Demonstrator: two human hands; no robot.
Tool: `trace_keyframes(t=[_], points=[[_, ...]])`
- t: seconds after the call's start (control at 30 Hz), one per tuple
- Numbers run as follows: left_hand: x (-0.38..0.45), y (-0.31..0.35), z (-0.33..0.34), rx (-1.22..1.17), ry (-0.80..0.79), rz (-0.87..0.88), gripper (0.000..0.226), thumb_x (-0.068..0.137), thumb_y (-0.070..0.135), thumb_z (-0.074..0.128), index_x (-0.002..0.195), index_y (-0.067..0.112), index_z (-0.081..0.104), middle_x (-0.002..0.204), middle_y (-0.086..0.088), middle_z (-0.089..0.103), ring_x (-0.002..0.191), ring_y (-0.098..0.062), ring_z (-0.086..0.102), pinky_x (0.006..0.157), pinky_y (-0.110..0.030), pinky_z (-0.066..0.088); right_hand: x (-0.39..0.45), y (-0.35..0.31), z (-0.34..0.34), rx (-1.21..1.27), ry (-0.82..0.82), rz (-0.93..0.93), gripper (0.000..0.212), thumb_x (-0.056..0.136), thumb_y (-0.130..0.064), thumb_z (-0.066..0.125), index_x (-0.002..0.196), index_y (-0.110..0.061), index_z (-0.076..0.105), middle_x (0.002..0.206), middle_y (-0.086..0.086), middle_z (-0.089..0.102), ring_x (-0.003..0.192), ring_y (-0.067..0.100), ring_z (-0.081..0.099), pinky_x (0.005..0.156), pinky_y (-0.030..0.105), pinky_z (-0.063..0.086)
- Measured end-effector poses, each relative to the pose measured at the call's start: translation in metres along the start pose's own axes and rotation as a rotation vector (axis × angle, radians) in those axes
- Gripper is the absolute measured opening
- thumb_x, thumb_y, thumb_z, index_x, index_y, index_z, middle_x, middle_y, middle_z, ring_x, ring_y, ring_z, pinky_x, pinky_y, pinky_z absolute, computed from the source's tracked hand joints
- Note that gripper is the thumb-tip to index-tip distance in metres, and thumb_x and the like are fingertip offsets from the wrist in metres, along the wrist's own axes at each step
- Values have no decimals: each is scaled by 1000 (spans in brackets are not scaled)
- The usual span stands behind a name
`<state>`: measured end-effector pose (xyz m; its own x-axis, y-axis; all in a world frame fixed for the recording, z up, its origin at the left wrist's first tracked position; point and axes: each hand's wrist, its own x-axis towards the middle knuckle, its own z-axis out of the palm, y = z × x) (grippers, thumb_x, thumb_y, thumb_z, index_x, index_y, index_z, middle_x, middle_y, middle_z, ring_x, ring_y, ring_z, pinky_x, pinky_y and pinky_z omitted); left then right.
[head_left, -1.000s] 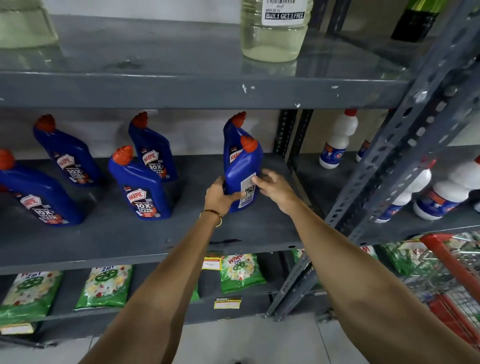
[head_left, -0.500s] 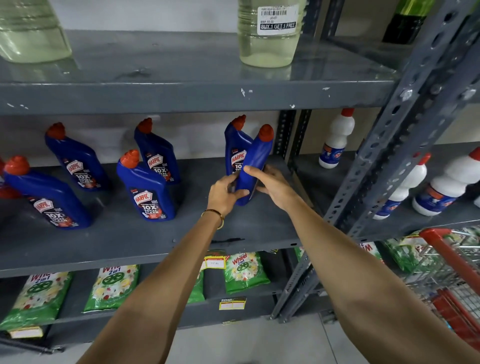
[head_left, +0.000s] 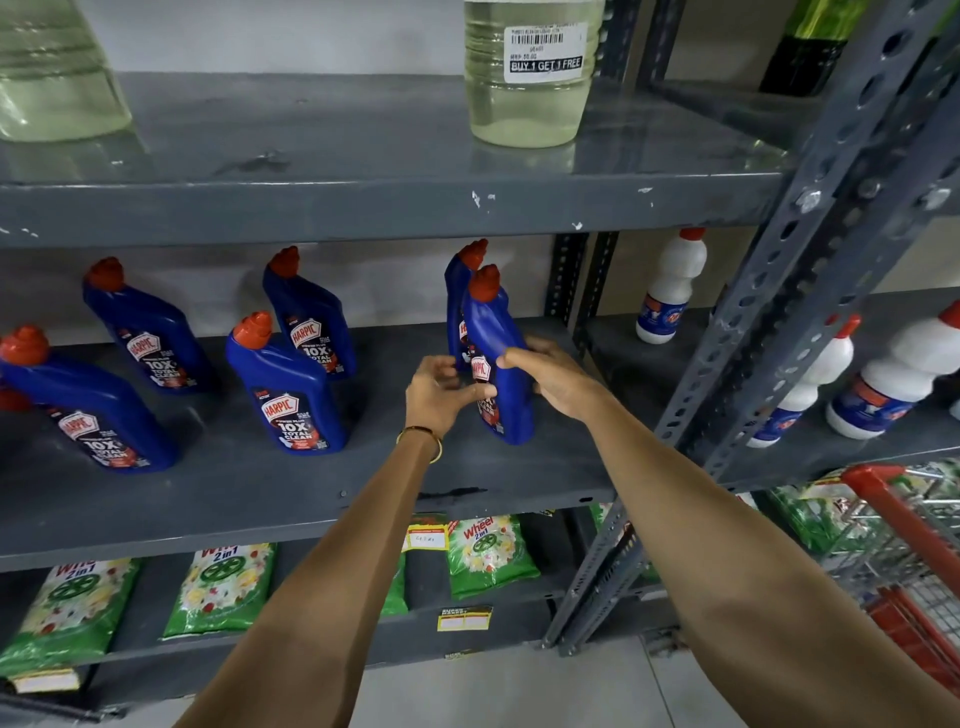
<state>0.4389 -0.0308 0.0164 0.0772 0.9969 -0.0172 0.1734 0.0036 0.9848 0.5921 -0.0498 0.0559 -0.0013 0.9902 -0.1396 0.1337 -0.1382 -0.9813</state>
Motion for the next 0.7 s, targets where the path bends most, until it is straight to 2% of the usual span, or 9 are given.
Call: trace_keyframes(t=[0.1, 0.17, 0.27, 0.4, 0.57, 0.7], points=[[5, -5, 0, -12, -183, -3, 74, 60, 17, 84, 125, 9, 49, 118, -7, 63, 107, -23, 62, 93, -43, 52, 2, 4, -6, 14, -36, 3, 29, 81, -12, 60, 110, -13, 63, 110, 14, 68, 107, 32, 62, 96, 45, 49], [8, -6, 0, -20, -235, 2, 65, 59, 13, 84, 116, 11, 54, 117, -13, 65, 108, -30, 63, 96, -50, 50, 2, 6, -8, 21, -44, 9, 26, 83, -9, 59, 107, -16, 61, 108, 11, 67, 105, 29, 62, 93, 41, 49], [7, -3, 1, 15, -172, -10, 61, 49, 21, 88, 101, 18, 57, 108, -12, 69, 100, -28, 67, 90, -48, 54, 5, 10, -10, 63, -22, 22, 21, 83, -6, 59, 96, -21, 57, 100, 3, 65, 98, 22, 61, 86, 34, 50], [5, 4, 7, 136, -23, 38, 68, 54, 19, 88, 109, 7, 51, 101, -2, 63, 89, -19, 62, 78, -32, 55, 10, 13, -16, 70, 8, 6, 24, 84, -4, 59, 94, -26, 60, 100, -1, 66, 105, 22, 60, 99, 39, 46], [10, 1, 14, 205, 44, 54, 66, 48, 21, 90, 97, 12, 46, 106, -10, 65, 91, -23, 64, 80, -39, 57, 13, 17, -21, 53, 17, -18, 41, 85, 0, 59, 123, -16, 59, 115, 2, 65, 113, 21, 59, 100, 37, 47], [10, -4, 20, 276, 72, 67, 66, 48, 23, 90, 93, 12, 43, 105, -12, 62, 89, -24, 61, 79, -41, 55, 10, 22, -24, 49, 42, -21, 46, 86, 0, 59, 129, -15, 55, 125, 5, 62, 118, 20, 57, 103, 38, 44]])
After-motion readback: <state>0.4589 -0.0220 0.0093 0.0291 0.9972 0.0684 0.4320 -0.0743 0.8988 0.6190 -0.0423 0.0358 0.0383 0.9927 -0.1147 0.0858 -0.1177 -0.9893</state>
